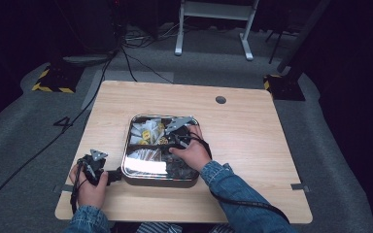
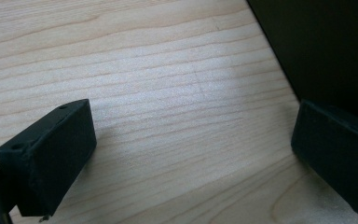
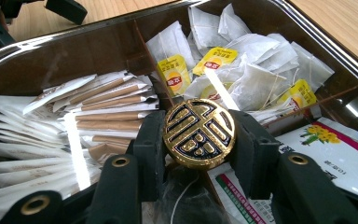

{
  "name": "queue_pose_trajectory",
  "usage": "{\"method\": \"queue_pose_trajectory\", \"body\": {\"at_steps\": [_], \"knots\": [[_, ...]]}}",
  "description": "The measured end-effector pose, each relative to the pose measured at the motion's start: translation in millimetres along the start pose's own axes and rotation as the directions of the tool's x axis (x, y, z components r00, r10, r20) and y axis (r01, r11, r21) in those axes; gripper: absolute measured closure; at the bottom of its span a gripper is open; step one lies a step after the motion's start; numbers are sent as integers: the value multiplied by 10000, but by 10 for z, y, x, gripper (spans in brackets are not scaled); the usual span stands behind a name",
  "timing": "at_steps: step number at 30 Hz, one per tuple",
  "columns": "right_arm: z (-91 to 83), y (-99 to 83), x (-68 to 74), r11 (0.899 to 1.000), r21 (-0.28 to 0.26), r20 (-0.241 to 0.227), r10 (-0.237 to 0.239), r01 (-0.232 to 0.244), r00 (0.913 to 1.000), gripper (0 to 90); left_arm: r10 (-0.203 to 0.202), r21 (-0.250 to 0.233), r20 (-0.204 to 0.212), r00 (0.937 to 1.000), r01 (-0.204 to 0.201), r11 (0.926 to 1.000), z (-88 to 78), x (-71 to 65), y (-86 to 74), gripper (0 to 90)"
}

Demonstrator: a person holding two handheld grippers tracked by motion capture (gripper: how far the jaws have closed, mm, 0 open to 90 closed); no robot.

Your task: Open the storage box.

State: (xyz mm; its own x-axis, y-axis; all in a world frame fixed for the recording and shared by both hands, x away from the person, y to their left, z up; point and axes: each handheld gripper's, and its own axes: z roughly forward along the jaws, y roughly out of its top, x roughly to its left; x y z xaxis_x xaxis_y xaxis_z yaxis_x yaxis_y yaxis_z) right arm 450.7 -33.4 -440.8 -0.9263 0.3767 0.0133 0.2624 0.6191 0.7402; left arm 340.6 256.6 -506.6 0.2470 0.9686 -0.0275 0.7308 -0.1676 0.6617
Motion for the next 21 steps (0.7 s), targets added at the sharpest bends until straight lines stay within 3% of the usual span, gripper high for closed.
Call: {"method": "queue_pose_trajectory", "body": {"at_steps": [5, 12, 21], "knots": [[-8, 21, 1, 9999, 84, -20, 134, -134, 9999, 585, -2, 3, 7, 10000, 2, 10000, 0, 0, 1, 0], [-83, 171, 2, 9992, 381, 82, -107, 104, 9999, 586, -1, 3, 2, 10000, 1, 10000, 0, 0, 0, 0], [-371, 421, -10, 9989, -355, 9, -292, 292, 9996, 586, 2, 5, 0, 10000, -2, 10000, -1, 0, 0, 0]]}}
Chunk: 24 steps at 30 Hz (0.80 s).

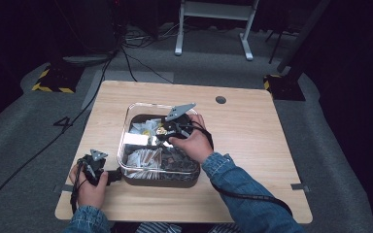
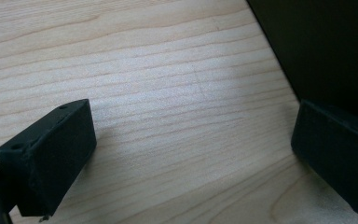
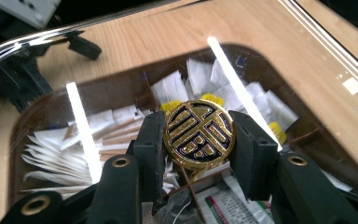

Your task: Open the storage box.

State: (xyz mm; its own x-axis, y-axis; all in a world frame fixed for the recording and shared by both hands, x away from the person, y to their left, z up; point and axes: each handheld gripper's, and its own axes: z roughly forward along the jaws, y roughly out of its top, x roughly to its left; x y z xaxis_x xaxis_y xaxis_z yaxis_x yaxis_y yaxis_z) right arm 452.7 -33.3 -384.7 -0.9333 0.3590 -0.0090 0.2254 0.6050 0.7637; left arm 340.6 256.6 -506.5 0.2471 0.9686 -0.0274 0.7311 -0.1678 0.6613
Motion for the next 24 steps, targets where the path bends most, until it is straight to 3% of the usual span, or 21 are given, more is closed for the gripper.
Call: {"method": "queue_pose_trajectory", "body": {"at_steps": [8, 24], "knots": [[-198, 104, -27, 9996, -294, -6, -55, 54, 10000, 585, 11, -10, -34, 10000, -11, 10000, -1, 0, 0, 1], [-459, 107, -115, 9988, -499, 166, -17, 25, 9999, 585, 2, 0, -1, 10000, -2, 10000, 0, 0, 0, 0]]}}
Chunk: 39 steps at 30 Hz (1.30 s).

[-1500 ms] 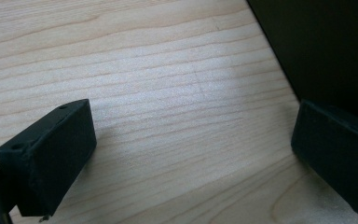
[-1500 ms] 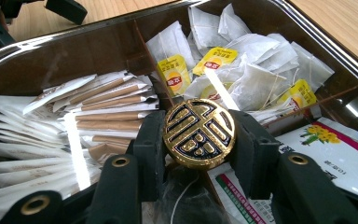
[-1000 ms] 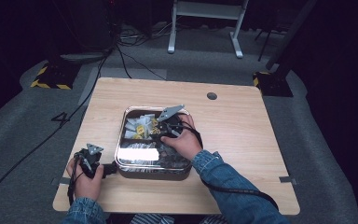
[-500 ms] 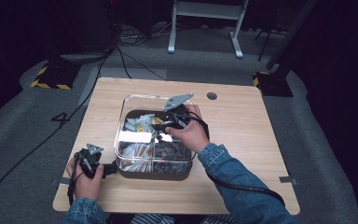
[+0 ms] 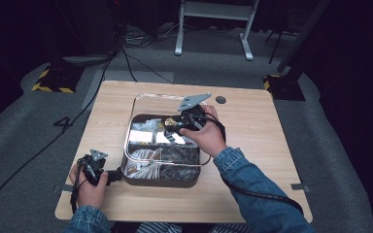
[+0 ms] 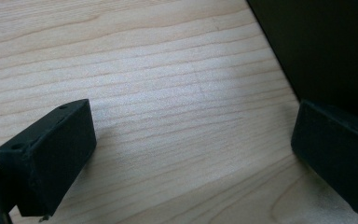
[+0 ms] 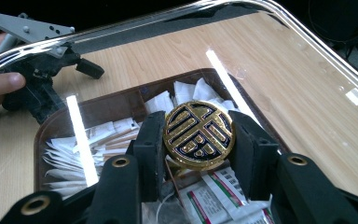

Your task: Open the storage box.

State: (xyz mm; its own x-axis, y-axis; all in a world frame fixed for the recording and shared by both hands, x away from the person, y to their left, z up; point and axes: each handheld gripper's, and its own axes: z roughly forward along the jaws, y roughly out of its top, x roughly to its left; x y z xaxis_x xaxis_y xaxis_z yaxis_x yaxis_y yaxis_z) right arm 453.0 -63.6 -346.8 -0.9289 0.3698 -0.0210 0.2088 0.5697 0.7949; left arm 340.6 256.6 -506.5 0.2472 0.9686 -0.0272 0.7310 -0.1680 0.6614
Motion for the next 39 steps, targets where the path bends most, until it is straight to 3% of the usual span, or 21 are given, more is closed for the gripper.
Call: {"method": "queue_pose_trajectory", "body": {"at_steps": [5, 22, 28, 39], "knots": [[-139, -41, -83, 9999, -112, 103, 75, -74, 9999, 585, -7, -4, 0, 10000, 7, 10000, 0, 0, 0, 0], [-708, -292, -459, 9988, -55, 1101, 498, -495, 9927, 585, -4, -2, 0, 10000, 4, 10000, 0, 0, 0, 1], [-884, -387, -584, 9983, 204, 1596, 503, -542, 9859, 585, -5, -2, 0, 10000, 5, 10000, 0, 0, 0, 0], [-1149, -655, -840, 9920, 143, 2050, 1199, -1254, 9714, 585, -4, 0, 0, 10000, 4, 10000, 0, 0, 0, 0]]}}
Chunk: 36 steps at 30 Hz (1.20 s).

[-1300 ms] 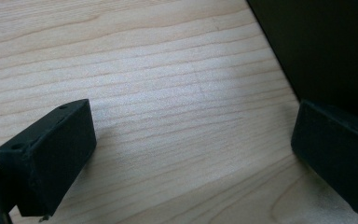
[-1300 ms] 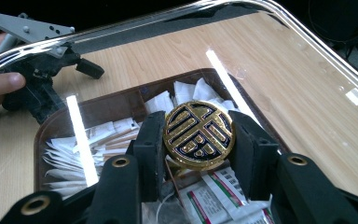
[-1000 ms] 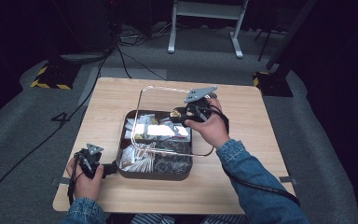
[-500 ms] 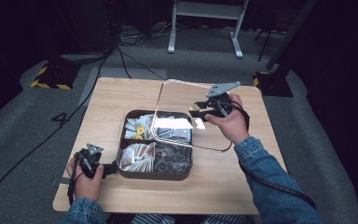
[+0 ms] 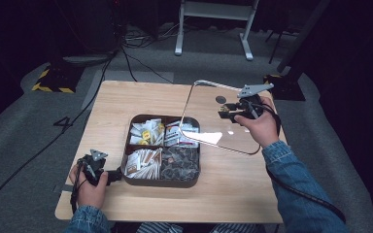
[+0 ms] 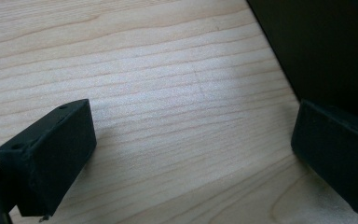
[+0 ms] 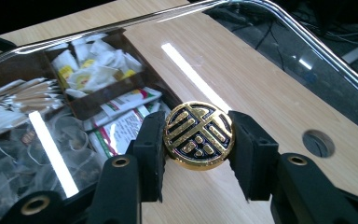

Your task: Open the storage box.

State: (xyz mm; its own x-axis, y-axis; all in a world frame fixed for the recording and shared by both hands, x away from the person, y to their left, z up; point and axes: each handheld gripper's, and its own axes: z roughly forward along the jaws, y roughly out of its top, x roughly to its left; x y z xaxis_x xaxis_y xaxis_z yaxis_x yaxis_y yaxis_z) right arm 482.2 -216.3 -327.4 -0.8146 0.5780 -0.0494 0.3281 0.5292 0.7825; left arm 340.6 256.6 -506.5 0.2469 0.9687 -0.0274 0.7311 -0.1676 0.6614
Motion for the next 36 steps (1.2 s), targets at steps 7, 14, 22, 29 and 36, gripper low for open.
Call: {"method": "queue_pose_trajectory", "body": {"at_steps": [7, 14, 22, 29, 36], "knots": [[-71, -140, -176, 9993, 77, 456, 357, -361, 9983, 585, -1, -4, 0, 10000, 1, 10000, 0, 0, 0, 1], [-110, -285, -334, 9968, 161, 825, 768, -784, 9936, 585, 2, -1, 0, 10000, -2, 10000, 0, 0, 0, 1], [-117, -478, -510, 9921, 397, 1230, 1136, -1193, 9859, 585, 1, -1, 2, 10000, -1, 10000, 0, 0, 0, 1], [-85, -640, -656, 9881, 532, 1509, 1348, -1443, 9793, 585, -3, -4, 1, 10000, 3, 10000, 0, 0, 0, 0], [-43, -836, -784, 9822, 497, 1855, 1690, -1810, 9680, 585, -1, -2, 2, 10000, 1, 10000, 0, 0, 0, 1]]}}
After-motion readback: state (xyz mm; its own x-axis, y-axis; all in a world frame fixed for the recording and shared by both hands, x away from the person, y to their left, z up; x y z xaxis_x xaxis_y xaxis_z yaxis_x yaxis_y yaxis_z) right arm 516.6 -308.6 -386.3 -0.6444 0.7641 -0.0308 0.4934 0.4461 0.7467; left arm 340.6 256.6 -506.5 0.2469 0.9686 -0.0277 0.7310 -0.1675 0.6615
